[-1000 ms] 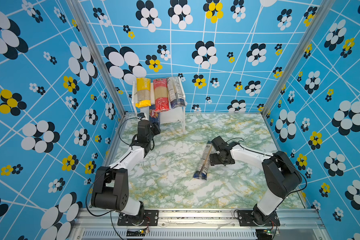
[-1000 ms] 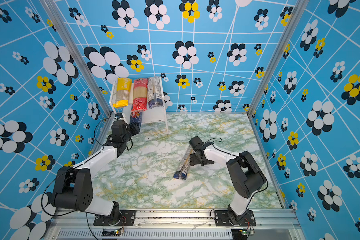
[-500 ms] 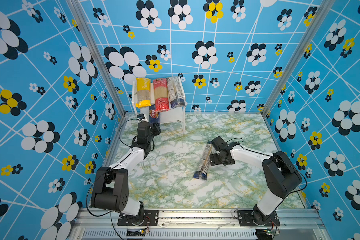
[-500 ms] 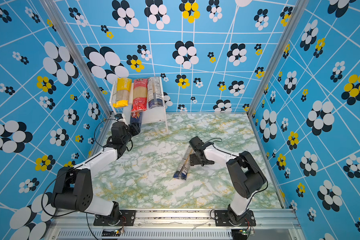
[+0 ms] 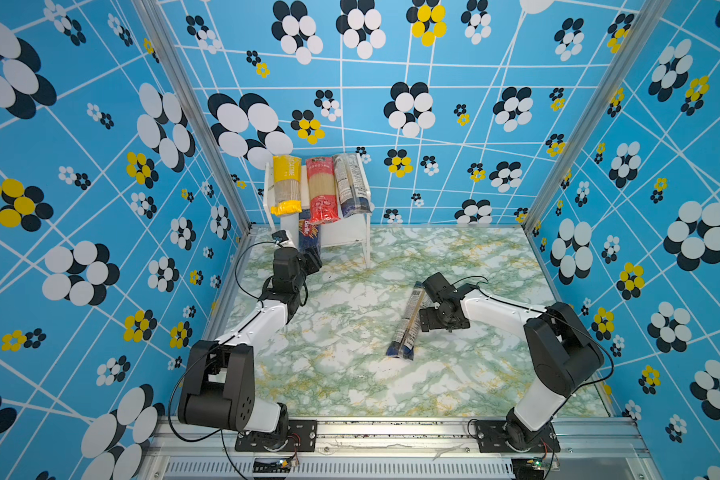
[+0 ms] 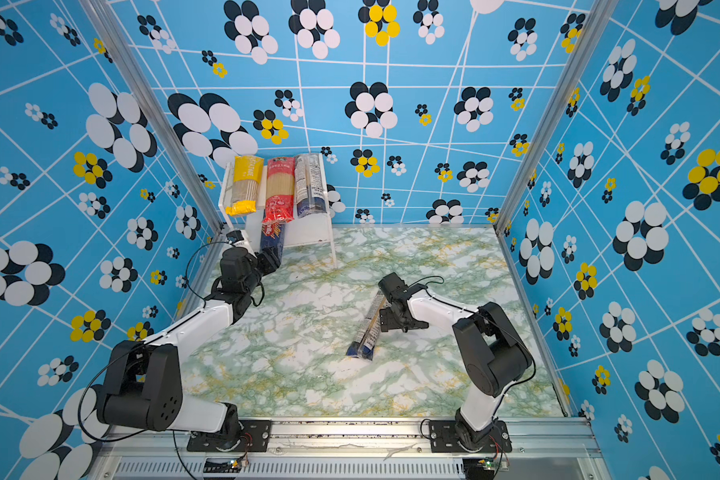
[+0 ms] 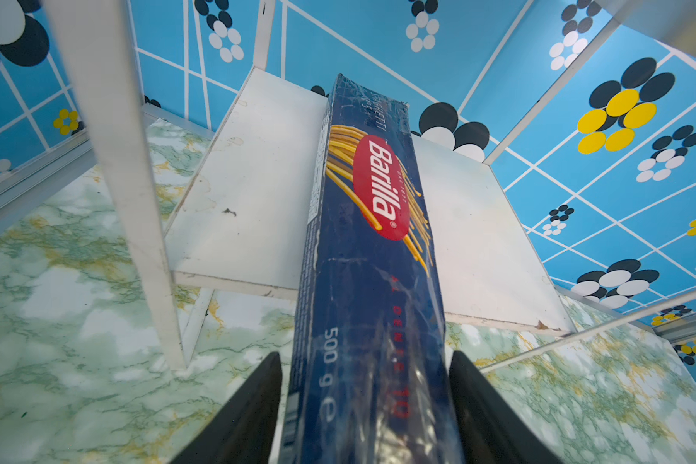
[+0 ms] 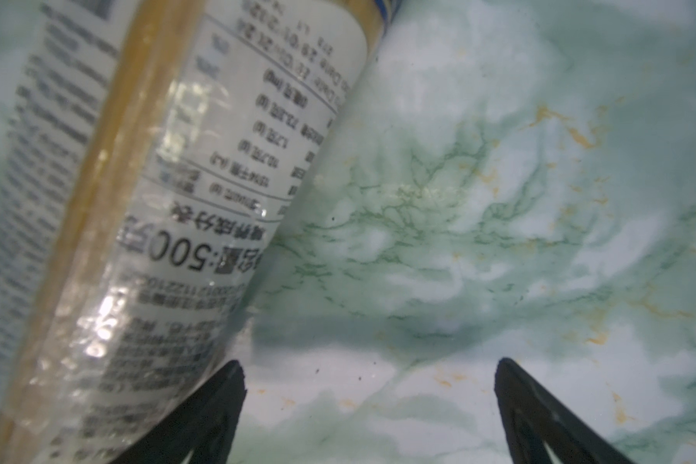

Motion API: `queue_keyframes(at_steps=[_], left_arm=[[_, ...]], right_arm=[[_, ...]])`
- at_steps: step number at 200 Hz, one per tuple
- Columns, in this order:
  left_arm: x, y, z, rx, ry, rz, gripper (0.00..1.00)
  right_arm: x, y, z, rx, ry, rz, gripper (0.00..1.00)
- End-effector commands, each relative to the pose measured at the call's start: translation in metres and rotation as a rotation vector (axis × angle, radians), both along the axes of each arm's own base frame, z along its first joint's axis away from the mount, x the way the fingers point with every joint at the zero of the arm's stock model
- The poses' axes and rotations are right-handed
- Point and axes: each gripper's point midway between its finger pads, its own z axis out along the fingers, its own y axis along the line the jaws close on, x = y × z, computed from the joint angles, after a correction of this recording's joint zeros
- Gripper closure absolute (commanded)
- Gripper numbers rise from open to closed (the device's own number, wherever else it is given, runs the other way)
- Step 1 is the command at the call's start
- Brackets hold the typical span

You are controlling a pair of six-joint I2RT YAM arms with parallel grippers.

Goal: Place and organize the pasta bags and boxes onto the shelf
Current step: 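Open the left gripper and pull it back from the Barilla box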

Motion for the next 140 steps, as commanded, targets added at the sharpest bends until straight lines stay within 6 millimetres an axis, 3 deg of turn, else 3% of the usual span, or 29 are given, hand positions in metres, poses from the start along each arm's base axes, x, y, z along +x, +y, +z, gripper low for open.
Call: queue_keyframes(at_steps=[1,92,140], left_arm=[[-0.01,0.001,0.008,0.031,-0.017,-0.013,0.33],[-0.048,0.008,0.014,0.078,0.006,-0.014,0.26],[-0.101,-0.01,0.027,0.05,0.021,-0.114,0.25]], right_arm=[[0.0,0.001,0.002,0.009,0.017,0.001,0.01],[0.006,0.015,0.012,0.074,0.01,0.013,0.01],[0.003,0.033,0.022,0.207,0.002,0.002,0.01]])
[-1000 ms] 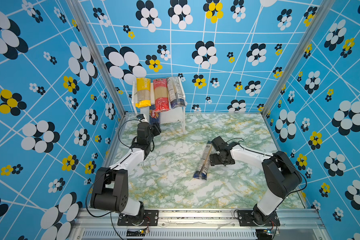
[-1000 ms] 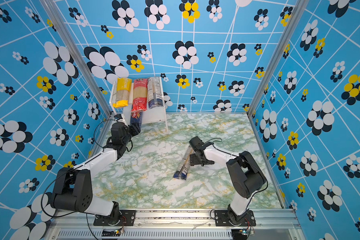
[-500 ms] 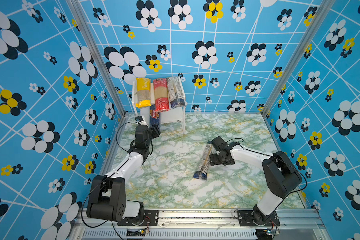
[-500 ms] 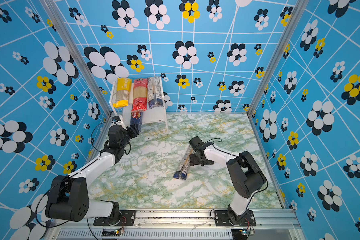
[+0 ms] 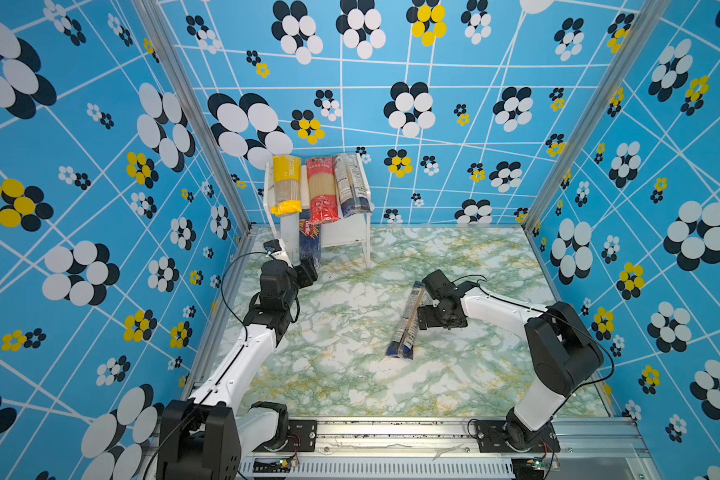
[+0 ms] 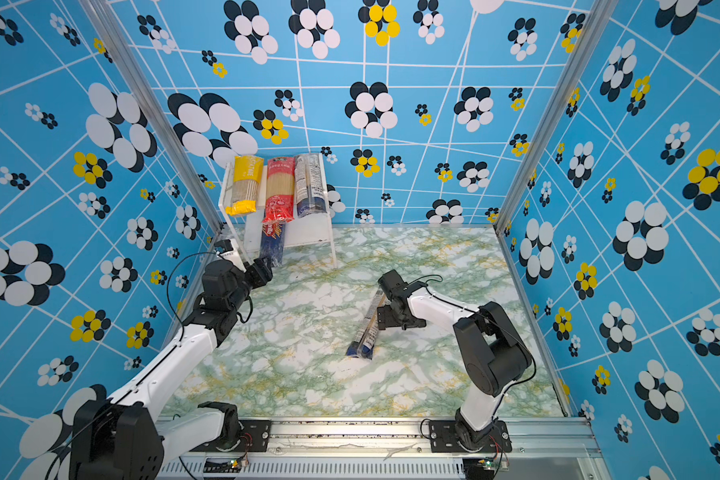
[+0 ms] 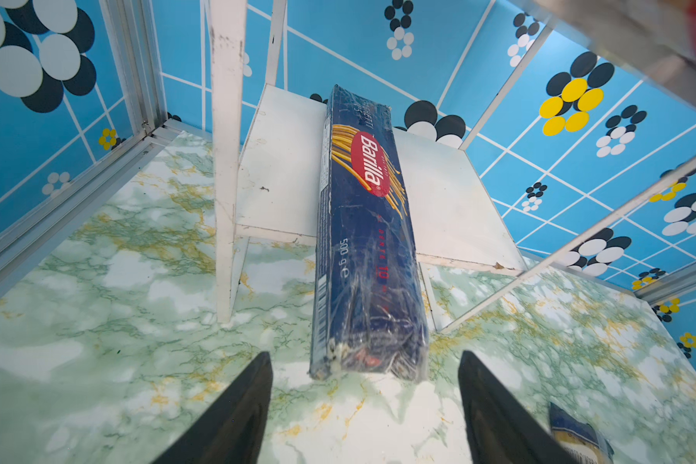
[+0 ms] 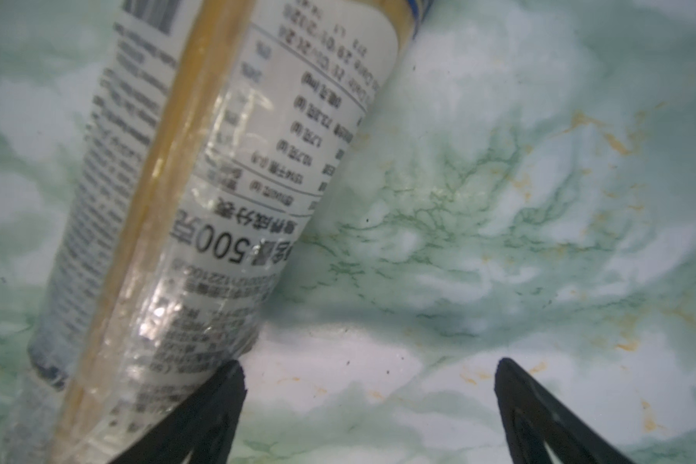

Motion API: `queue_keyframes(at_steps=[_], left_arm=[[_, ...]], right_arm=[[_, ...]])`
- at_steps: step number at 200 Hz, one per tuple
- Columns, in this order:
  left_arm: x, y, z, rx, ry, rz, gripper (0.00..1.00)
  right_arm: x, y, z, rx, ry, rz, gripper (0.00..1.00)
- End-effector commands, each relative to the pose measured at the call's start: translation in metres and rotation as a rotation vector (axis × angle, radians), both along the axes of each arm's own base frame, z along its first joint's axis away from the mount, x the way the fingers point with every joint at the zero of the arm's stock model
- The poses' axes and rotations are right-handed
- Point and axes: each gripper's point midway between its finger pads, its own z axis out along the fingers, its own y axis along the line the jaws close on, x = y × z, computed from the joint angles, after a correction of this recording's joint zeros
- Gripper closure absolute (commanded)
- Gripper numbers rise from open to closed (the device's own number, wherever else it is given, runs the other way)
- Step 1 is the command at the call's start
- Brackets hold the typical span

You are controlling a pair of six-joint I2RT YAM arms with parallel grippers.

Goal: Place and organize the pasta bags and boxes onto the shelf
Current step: 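Open the left gripper and pull it back from the Barilla box, then move the left gripper toward the clear spaghetti bag while the right gripper holds it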

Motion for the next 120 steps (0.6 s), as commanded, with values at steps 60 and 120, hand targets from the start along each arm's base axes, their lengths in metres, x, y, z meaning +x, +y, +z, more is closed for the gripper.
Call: queue_keyframes(at_steps=[60,120], left_arm=[[-0.096,-0.019,-0.018,-0.015,0.052,-0.139,0.19],[-0.118,-0.046,-0.075,-0.135,0.138,-0.248,0.16]], right_arm=[[0.008,0.029,-0.001,0.15,0.022,-0.035,0.01],[0.02,0.05,-0.013,0.202,0.064,-0.043,0.01]])
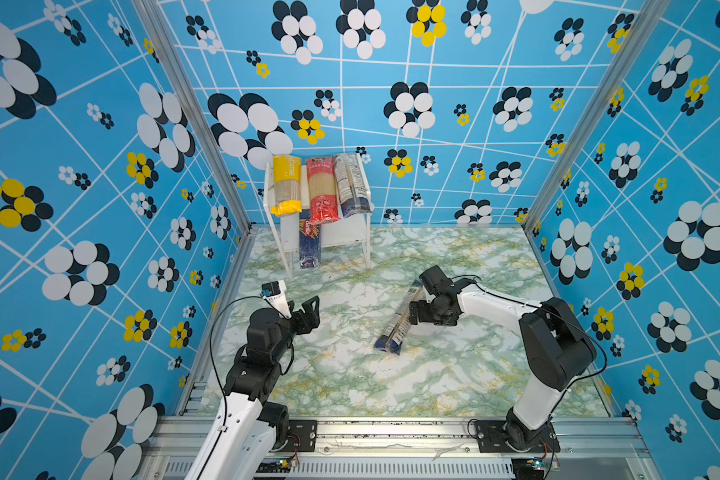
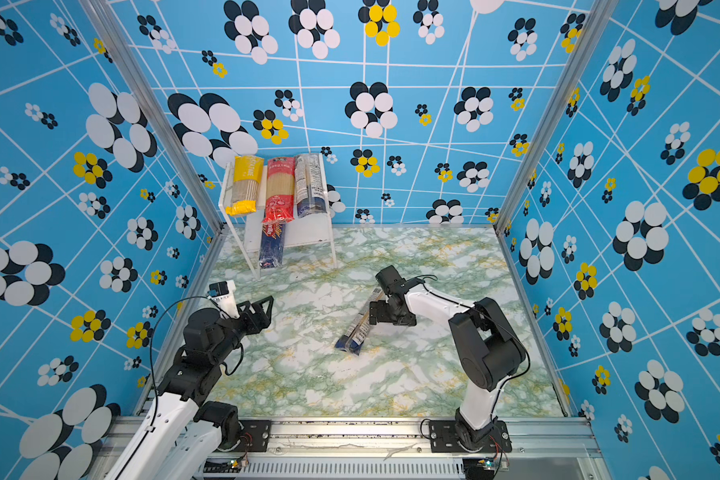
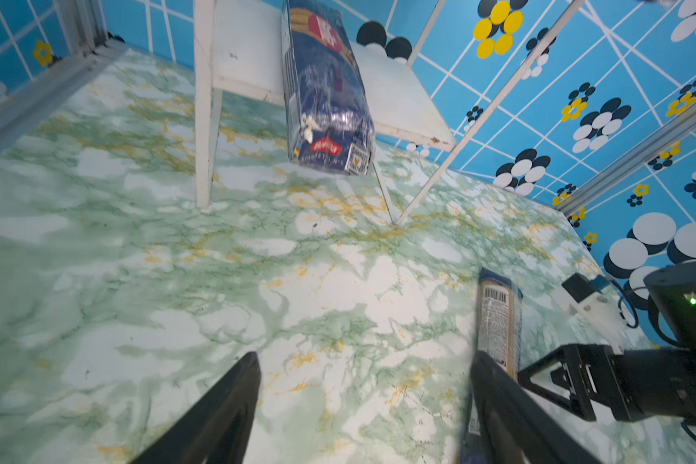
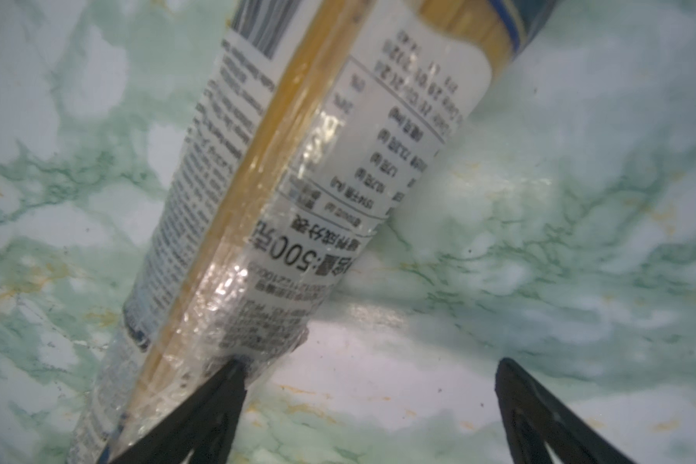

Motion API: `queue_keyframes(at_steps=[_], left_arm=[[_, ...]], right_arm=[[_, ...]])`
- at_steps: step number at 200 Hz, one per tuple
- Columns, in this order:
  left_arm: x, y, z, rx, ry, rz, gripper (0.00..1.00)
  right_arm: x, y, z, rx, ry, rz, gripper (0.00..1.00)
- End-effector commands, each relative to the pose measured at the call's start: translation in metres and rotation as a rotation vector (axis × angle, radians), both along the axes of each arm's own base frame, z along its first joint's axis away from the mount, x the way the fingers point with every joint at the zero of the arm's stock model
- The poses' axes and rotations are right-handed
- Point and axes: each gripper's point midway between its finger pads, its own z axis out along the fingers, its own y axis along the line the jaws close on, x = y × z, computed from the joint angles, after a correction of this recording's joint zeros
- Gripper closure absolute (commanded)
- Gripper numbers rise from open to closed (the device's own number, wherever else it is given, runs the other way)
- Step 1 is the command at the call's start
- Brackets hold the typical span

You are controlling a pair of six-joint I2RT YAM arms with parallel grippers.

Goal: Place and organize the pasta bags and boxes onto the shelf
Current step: 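Move the left gripper toward the clear spaghetti bag while the right gripper holds it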

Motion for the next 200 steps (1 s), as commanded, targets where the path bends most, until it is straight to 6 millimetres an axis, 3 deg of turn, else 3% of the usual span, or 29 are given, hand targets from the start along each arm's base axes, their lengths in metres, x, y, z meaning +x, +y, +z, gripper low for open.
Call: queue_keyframes(at_steps=[1,43,78,111,173,200], left_arm=[[-0.011,-0.019,-0.023,-0.065,0.053,-0.072,0.16],[-0.02,-0.048,-0.036,-0.032,0.055,-0.19,0.13],[-0.016,-0.064,-0.038,0.022,0.066,-0.251,0.11],[-0.006,-0.077,-0.043,0.032,0.086,-0.291,0.11],[0.001,-0.097,-0.052,0.083,0.111,-0.348,0.11],[0.0,-0.105,-0.059,0.125,0.126,-0.363,0.11]], right_arm=[[0.009,0.011,-0.011,0.033,0.024,-0.029,0.01],[0.034,0.036,-0.003,0.11,-0.01,-0.036,0.01],[0.042,0.041,0.003,0.125,-0.029,-0.037,0.01],[0.038,0.026,0.006,0.081,-0.055,-0.045,0.01],[0.032,-0.027,0.014,-0.175,-0.103,-0.063,0.01],[0.035,-0.039,0.007,-0.229,-0.087,-0.074,0.01]])
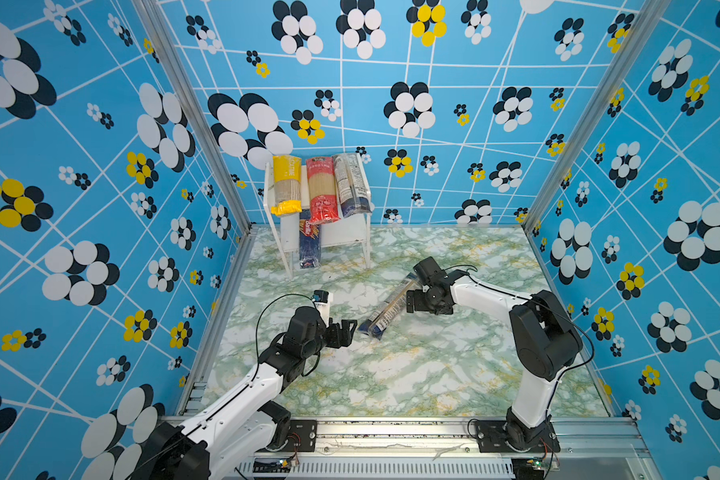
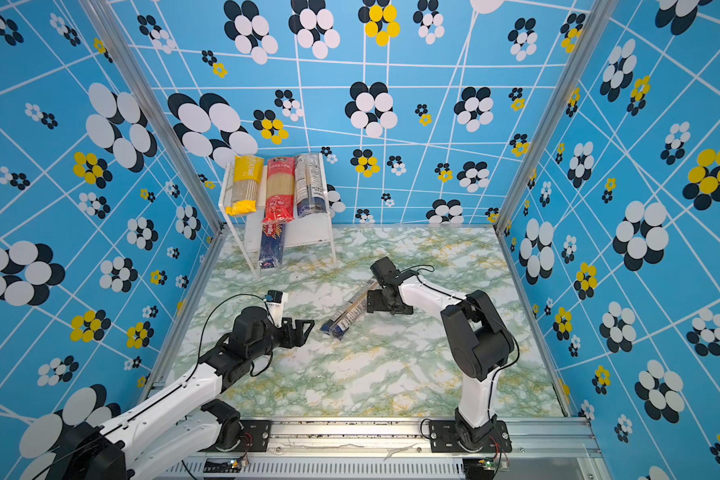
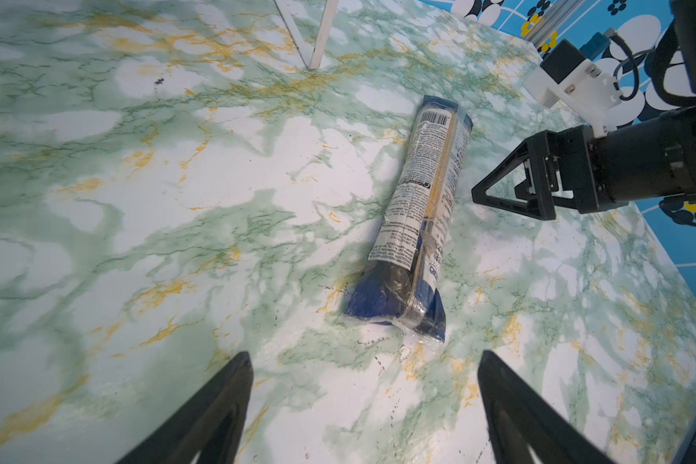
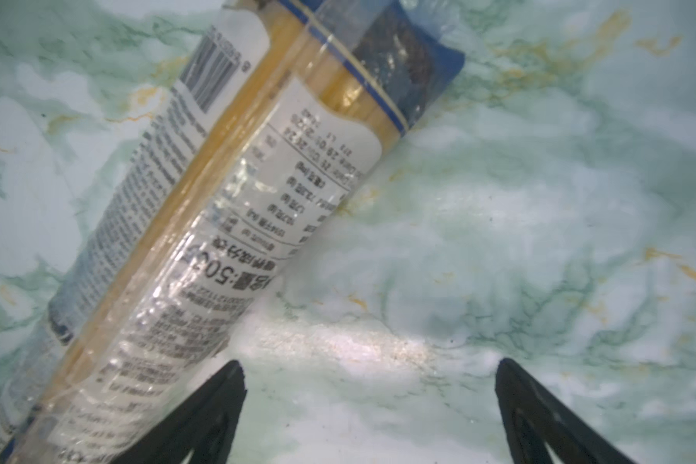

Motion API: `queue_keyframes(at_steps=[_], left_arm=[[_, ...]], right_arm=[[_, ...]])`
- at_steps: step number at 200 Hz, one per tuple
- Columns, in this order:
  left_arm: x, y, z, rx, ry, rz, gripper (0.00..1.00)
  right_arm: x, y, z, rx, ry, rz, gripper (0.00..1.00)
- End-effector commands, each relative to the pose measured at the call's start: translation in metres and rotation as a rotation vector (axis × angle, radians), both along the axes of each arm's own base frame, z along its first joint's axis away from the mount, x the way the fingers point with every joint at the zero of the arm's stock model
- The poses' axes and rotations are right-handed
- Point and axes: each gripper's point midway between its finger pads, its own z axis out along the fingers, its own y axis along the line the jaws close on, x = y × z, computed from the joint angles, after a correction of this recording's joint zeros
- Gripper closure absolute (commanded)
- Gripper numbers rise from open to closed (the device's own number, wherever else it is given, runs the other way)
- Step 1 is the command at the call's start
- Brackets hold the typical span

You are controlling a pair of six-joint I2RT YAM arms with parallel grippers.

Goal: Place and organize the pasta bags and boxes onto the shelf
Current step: 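Move the left gripper toward the clear spaghetti bag while the right gripper holds it, then lower the left gripper onto the bag's end nearest the robot and close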

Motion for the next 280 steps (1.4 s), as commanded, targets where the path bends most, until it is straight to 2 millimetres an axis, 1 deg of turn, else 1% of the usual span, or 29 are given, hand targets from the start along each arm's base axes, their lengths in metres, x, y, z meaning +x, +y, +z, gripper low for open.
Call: queue_keyframes(at_steps=[1,30,57,100,118,135,150,165,187,214,248,280], left_arm=[[0.008,-0.008,0.013,0.03,-0.058,-0.02,0.11],[0.006,-0.017,0.005,0.043,-0.046,-0.034,0.11],[0.006,-0.027,-0.001,0.051,-0.037,-0.051,0.12],[0.009,-0.044,-0.015,0.078,-0.016,-0.087,0.12],[0.012,-0.049,-0.02,0.089,-0.013,-0.086,0.12],[0.014,-0.054,-0.026,0.117,-0.013,-0.091,0.12],[0.016,-0.061,-0.03,0.13,-0.013,-0.099,0.12],[0.02,-0.066,-0.035,0.125,-0.012,-0.096,0.12],[0.022,-0.079,-0.038,0.109,-0.016,-0.132,0.12],[0.024,-0.09,-0.044,0.154,-0.013,-0.168,0.12],[0.027,-0.093,-0.052,0.184,-0.007,-0.167,0.11],[0.031,-0.094,-0.065,0.222,0.016,-0.175,0.11]], right_arm=[[-0.003,-0.027,-0.003,-0.118,0.019,-0.021,0.01],[0.005,-0.026,-0.014,-0.132,0.039,-0.025,0.01],[0.021,-0.021,-0.015,-0.126,0.033,-0.027,0.01],[0.055,-0.009,-0.006,-0.103,-0.003,-0.008,0.01],[0.064,-0.005,-0.001,-0.098,-0.014,0.002,0.01],[0.067,0.0,0.001,-0.082,-0.024,0.022,0.01],[0.066,0.001,0.003,-0.077,-0.03,0.033,0.01],[0.062,-0.003,0.004,-0.087,-0.033,0.036,0.01],[0.051,-0.014,0.007,-0.103,-0.039,0.028,0.01],[0.035,-0.026,0.009,-0.106,-0.031,0.011,0.01],[0.02,-0.035,0.015,-0.094,-0.035,-0.01,0.01],[0.012,-0.043,0.03,-0.09,-0.062,-0.024,0.01]])
